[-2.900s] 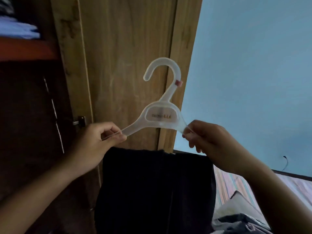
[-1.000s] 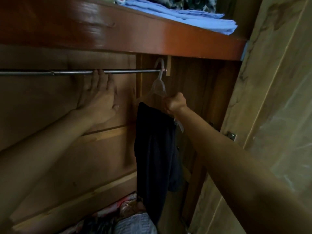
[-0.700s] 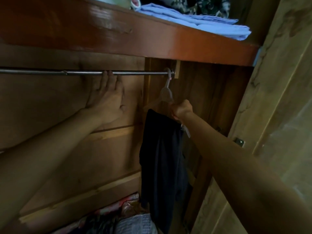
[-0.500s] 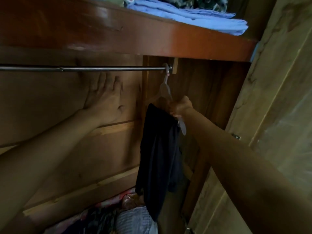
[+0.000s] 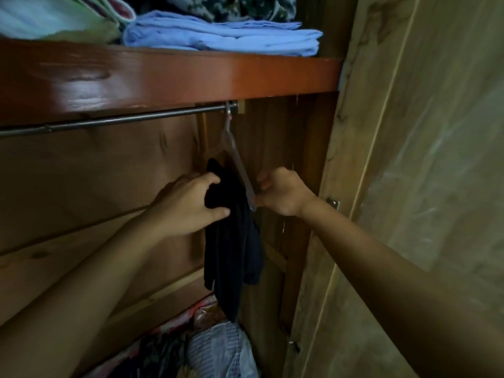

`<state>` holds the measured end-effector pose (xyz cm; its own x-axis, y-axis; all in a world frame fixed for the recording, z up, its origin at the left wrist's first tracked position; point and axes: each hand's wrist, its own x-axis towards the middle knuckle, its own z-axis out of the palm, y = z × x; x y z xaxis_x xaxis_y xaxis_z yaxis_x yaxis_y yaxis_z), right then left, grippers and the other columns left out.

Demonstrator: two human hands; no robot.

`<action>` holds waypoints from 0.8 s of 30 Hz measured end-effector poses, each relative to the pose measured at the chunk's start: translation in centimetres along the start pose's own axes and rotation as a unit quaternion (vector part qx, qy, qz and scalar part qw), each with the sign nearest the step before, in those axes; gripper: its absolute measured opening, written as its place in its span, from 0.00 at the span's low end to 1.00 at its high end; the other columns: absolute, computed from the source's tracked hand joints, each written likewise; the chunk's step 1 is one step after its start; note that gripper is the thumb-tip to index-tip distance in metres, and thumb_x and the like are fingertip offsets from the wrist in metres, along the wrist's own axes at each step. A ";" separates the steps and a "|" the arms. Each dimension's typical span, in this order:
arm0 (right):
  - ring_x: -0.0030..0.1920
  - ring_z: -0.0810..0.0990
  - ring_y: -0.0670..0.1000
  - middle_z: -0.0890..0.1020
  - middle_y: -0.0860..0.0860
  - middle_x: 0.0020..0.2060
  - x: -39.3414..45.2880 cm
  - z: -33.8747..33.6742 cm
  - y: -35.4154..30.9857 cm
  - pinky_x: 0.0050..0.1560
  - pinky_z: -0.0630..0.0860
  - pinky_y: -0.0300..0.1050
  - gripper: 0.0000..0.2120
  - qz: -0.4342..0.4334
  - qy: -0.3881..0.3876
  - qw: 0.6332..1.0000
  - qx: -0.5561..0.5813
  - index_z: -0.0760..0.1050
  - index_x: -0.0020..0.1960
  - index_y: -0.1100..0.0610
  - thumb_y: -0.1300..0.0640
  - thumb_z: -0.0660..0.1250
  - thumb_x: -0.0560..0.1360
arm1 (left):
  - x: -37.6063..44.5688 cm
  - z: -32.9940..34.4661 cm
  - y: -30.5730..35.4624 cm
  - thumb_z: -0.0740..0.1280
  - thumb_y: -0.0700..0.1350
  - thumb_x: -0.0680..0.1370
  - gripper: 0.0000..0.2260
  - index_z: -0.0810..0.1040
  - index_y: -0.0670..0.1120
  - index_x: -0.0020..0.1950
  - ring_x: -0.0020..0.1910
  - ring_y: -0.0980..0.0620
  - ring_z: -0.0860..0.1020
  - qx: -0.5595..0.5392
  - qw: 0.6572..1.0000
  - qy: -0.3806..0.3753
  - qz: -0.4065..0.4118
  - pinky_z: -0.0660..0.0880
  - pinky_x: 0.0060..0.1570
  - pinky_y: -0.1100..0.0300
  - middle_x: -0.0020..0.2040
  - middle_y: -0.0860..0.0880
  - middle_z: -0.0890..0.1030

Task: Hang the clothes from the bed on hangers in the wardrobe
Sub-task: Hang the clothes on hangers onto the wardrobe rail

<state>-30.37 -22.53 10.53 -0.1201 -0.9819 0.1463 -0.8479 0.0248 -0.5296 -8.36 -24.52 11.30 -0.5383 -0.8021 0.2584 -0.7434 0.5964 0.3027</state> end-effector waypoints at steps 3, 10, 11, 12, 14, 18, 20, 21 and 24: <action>0.56 0.78 0.48 0.79 0.48 0.55 -3.2 -0.8 0.8 0.55 0.77 0.43 0.26 -0.014 -0.031 0.999 -0.015 0.74 0.66 0.53 0.51 0.77 0.72 | -0.7 1.5 0.9 0.72 0.61 0.71 0.33 0.67 0.54 0.73 0.66 0.52 0.68 -0.003 1.000 -0.021 0.012 0.70 0.63 0.53 0.67 0.51 0.72; 0.57 0.77 0.47 0.78 0.47 0.57 -11.3 -2.6 2.2 0.58 0.76 0.44 0.22 0.012 -0.136 0.987 -0.082 0.74 0.65 0.51 0.51 0.74 0.74 | -2.7 3.9 3.2 0.75 0.60 0.69 0.34 0.68 0.52 0.71 0.61 0.52 0.72 -0.005 0.994 -0.095 0.047 0.74 0.59 0.54 0.64 0.52 0.72; 0.58 0.77 0.47 0.77 0.46 0.57 -12.5 -2.7 2.4 0.58 0.76 0.43 0.22 0.021 -0.130 0.987 -0.091 0.74 0.65 0.50 0.50 0.74 0.74 | -2.9 4.1 3.6 0.74 0.61 0.69 0.34 0.68 0.53 0.71 0.61 0.52 0.73 -0.003 0.992 -0.110 0.061 0.74 0.59 0.53 0.63 0.52 0.72; 0.59 0.76 0.47 0.77 0.46 0.58 -13.7 -2.8 2.6 0.59 0.75 0.44 0.22 0.031 -0.122 0.987 -0.098 0.74 0.65 0.49 0.50 0.74 0.73 | -3.0 4.2 4.0 0.74 0.63 0.68 0.35 0.68 0.54 0.71 0.61 0.53 0.73 0.002 0.989 -0.122 0.077 0.74 0.58 0.53 0.63 0.53 0.72; 0.60 0.75 0.47 0.76 0.45 0.60 -16.3 -2.7 3.4 0.62 0.75 0.46 0.23 0.050 -0.102 0.987 -0.117 0.73 0.65 0.47 0.48 0.75 0.72 | -3.5 4.5 5.0 0.73 0.65 0.67 0.36 0.67 0.56 0.71 0.62 0.53 0.72 0.009 0.984 -0.143 0.104 0.75 0.58 0.52 0.64 0.55 0.72; 0.58 0.76 0.46 0.75 0.44 0.62 -21.3 -2.9 4.6 0.58 0.77 0.44 0.27 0.127 -0.069 0.982 -0.123 0.72 0.67 0.45 0.47 0.76 0.71 | -4.9 5.4 7.0 0.73 0.65 0.67 0.35 0.66 0.58 0.71 0.65 0.54 0.71 0.008 0.973 -0.174 0.149 0.73 0.60 0.54 0.67 0.57 0.70; 0.58 0.75 0.45 0.75 0.44 0.62 -24.0 -3.1 4.7 0.58 0.75 0.42 0.28 0.188 -0.061 0.972 -0.126 0.71 0.68 0.45 0.47 0.76 0.71 | -5.8 6.3 8.1 0.73 0.65 0.67 0.35 0.67 0.58 0.71 0.63 0.54 0.72 -0.004 0.970 -0.170 0.174 0.73 0.58 0.55 0.66 0.57 0.72; 0.60 0.74 0.46 0.75 0.44 0.62 -25.5 -3.1 4.9 0.60 0.73 0.42 0.28 0.216 -0.052 0.965 -0.141 0.70 0.68 0.45 0.46 0.76 0.71 | -6.2 6.7 8.6 0.73 0.65 0.67 0.34 0.68 0.58 0.70 0.63 0.54 0.72 -0.007 0.967 -0.172 0.189 0.73 0.58 0.54 0.65 0.56 0.72; 0.63 0.74 0.50 0.75 0.47 0.64 -29.9 -3.0 5.5 0.63 0.73 0.46 0.29 0.285 -0.022 0.941 -0.180 0.70 0.69 0.47 0.45 0.76 0.71 | -7.0 8.6 10.5 0.74 0.65 0.67 0.35 0.68 0.58 0.71 0.66 0.53 0.70 0.000 0.950 -0.215 0.224 0.72 0.62 0.52 0.67 0.56 0.71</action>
<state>-33.04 7.50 5.74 -0.5938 -0.7964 -0.1147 -0.7729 0.6042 -0.1938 -15.82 -12.84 4.81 -0.9137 -0.4046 -0.0372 -0.4004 0.8812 0.2514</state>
